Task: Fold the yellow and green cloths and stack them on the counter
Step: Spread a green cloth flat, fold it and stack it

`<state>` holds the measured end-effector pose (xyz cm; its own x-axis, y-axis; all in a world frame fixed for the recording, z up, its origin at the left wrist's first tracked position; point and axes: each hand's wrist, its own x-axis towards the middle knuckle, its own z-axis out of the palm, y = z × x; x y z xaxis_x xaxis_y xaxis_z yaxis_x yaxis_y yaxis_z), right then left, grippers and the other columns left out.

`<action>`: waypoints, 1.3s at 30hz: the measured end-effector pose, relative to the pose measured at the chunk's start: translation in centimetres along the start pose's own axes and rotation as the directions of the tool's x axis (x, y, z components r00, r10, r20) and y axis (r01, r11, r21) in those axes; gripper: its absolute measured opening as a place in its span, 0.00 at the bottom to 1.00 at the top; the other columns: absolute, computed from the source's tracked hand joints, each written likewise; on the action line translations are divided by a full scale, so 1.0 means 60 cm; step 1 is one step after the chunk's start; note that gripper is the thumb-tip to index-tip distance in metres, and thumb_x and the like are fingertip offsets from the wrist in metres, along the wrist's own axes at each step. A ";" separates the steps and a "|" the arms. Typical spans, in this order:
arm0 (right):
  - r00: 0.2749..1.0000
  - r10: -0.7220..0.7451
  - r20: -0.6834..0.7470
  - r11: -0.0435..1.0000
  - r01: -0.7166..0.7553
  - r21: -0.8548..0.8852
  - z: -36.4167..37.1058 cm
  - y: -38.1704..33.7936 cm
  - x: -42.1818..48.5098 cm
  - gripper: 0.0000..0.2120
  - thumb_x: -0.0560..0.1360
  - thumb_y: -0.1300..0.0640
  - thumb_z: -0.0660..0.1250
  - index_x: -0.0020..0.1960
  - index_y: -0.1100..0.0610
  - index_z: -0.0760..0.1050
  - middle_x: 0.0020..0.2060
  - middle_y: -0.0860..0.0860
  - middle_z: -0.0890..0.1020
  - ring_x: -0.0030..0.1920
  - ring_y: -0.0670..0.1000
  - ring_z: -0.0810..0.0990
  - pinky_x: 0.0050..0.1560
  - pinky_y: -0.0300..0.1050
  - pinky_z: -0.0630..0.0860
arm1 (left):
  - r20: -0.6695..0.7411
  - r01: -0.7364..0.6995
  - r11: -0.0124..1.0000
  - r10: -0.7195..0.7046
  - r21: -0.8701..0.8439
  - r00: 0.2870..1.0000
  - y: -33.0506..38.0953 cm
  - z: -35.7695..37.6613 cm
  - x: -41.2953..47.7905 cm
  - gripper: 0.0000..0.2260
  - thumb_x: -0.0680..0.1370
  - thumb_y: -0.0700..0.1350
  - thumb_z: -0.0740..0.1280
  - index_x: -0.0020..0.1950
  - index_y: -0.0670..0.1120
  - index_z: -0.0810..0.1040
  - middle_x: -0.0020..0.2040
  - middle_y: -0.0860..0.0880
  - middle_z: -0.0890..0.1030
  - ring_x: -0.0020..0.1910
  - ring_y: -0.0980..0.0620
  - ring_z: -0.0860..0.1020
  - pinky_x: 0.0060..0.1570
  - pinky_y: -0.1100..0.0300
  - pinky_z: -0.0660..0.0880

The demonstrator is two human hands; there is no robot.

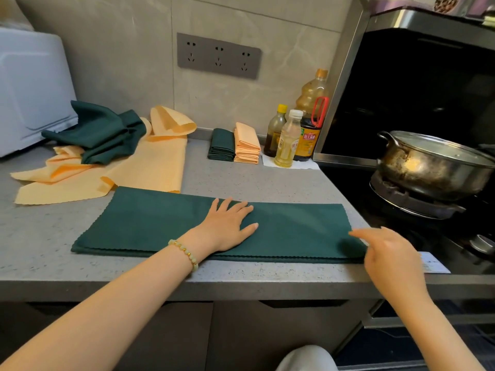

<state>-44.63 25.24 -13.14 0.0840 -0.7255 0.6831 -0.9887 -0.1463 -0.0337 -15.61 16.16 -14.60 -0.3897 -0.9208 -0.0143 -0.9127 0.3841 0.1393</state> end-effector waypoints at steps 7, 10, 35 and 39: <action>0.871 0.022 0.491 0.705 -0.362 0.610 0.052 -0.254 0.114 0.20 0.82 0.54 0.52 0.74 0.52 0.63 0.71 0.46 0.67 0.72 0.46 0.62 0.67 0.38 0.58 | 0.023 0.166 0.984 -0.165 -0.061 0.986 0.003 0.005 -0.005 0.29 0.80 0.64 0.48 0.78 0.56 0.47 0.79 0.47 0.45 0.77 0.40 0.41 0.72 0.40 0.37; 0.767 0.021 0.641 0.626 -0.510 0.590 0.115 -0.294 0.144 0.21 0.83 0.53 0.47 0.76 0.55 0.57 0.75 0.50 0.61 0.74 0.49 0.58 0.71 0.41 0.54 | -0.036 0.197 0.974 -0.203 -0.113 0.979 -0.004 0.006 -0.004 0.28 0.83 0.55 0.49 0.79 0.44 0.46 0.79 0.46 0.47 0.78 0.44 0.44 0.75 0.46 0.41; 0.776 -0.087 0.625 0.974 -0.064 0.216 0.169 -0.290 0.116 0.25 0.83 0.48 0.48 0.77 0.56 0.52 0.77 0.50 0.53 0.76 0.47 0.51 0.75 0.45 0.46 | -0.197 0.134 0.991 -0.132 -0.004 0.972 -0.102 -0.037 -0.070 0.24 0.84 0.50 0.47 0.78 0.42 0.52 0.78 0.44 0.52 0.78 0.47 0.46 0.75 0.51 0.42; 0.760 -0.114 0.640 0.976 -0.034 0.214 0.168 -0.289 0.117 0.26 0.83 0.47 0.47 0.77 0.56 0.49 0.77 0.50 0.51 0.76 0.47 0.49 0.75 0.44 0.45 | -0.102 -0.006 0.991 -0.008 -0.135 0.995 -0.076 -0.012 -0.046 0.22 0.84 0.47 0.49 0.78 0.45 0.54 0.78 0.48 0.56 0.77 0.52 0.51 0.75 0.55 0.45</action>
<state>-25.61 15.88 -15.12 0.2562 -0.9650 0.0561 -0.9413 -0.2623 -0.2126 -10.31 16.91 -14.45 -0.3676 -0.9260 0.0857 -0.8857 0.3767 0.2715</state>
